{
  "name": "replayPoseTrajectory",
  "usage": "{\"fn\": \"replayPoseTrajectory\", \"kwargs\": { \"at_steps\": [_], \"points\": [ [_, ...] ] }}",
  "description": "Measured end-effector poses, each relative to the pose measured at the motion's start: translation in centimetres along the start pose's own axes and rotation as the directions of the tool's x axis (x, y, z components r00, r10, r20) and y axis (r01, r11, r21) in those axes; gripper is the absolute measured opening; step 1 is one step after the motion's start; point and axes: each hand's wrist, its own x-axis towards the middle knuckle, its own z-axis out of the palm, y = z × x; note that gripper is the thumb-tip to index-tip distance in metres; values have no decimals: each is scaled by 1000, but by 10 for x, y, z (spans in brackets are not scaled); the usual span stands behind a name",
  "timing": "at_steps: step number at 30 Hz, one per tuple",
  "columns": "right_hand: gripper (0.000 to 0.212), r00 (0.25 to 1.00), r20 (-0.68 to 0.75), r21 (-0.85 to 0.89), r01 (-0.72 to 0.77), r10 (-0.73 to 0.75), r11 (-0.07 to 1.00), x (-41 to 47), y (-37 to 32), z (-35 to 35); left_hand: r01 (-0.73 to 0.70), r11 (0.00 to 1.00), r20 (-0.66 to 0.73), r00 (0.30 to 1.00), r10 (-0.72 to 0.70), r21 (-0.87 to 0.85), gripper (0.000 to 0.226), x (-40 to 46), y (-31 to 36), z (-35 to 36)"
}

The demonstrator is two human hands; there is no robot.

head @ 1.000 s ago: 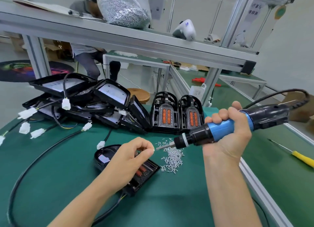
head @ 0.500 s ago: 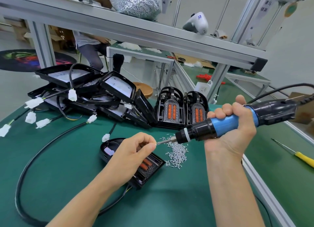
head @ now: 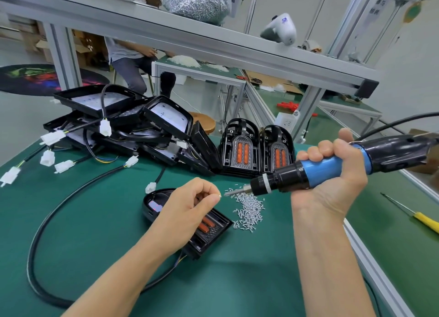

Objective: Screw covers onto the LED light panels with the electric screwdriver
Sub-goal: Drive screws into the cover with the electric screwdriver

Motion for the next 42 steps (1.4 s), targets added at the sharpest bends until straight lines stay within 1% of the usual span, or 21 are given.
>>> {"fn": "replayPoseTrajectory", "kwargs": {
  "at_steps": [6, 13, 18, 21, 24, 26, 28, 30, 33, 35, 39, 42],
  "points": [
    [25, 1000, 6, -18, 8, -8, 1000, -2, -1, 2, -25, 1000, 15, 1000, 25, -4, 16, 0, -1, 2],
    [24, 1000, 14, -23, 11, -11, 1000, -3, 0, 1, -26, 1000, 15, 1000, 26, 13, 17, 0, 0, 2],
    [28, 1000, 22, -16, 1, -1, 1000, -3, 1, 1, -18, 1000, 3, 1000, 18, 6, 15, -3, 2, 3],
    [28, 999, 45, -22, 12, -11, 1000, -4, 1, 0, 7, 1000, 4, 1000, -7, -26, 16, -5, 3, 5],
    [32, 997, 78, -24, 26, -24, 999, -5, 1, 0, 43, 997, 37, 998, -41, -57, 17, -4, 4, 5],
    [35, 994, 108, -45, 36, -31, 998, -6, 2, -1, 68, 996, 53, 997, -65, -64, 17, -3, 3, 6],
    [37, 990, 135, -73, 46, -36, 996, -6, 3, -2, 100, 991, 40, 995, -97, -86, 15, -3, 3, 5],
    [40, 986, 169, -95, 24, -8, 995, -7, 4, -4, 119, 989, 22, 993, -118, -91, 15, -3, 2, 3],
    [44, 975, 203, -86, -70, 87, 994, -8, 6, -8, 128, 990, 1, 992, -128, -66, 14, -2, -1, 0],
    [44, 982, 166, -72, -80, 91, 994, -10, 10, -9, 148, 985, -5, 989, -149, -86, 15, -4, -3, 0],
    [38, 999, 29, -33, -18, 19, 999, -15, 17, -9, 178, 950, -5, 983, -186, -255, 16, -3, -1, 2],
    [35, 999, -43, 15, -16, 16, 1000, -16, 18, -9, 168, 948, -58, 980, -190, -271, 19, 2, 2, 0]
  ]
}}
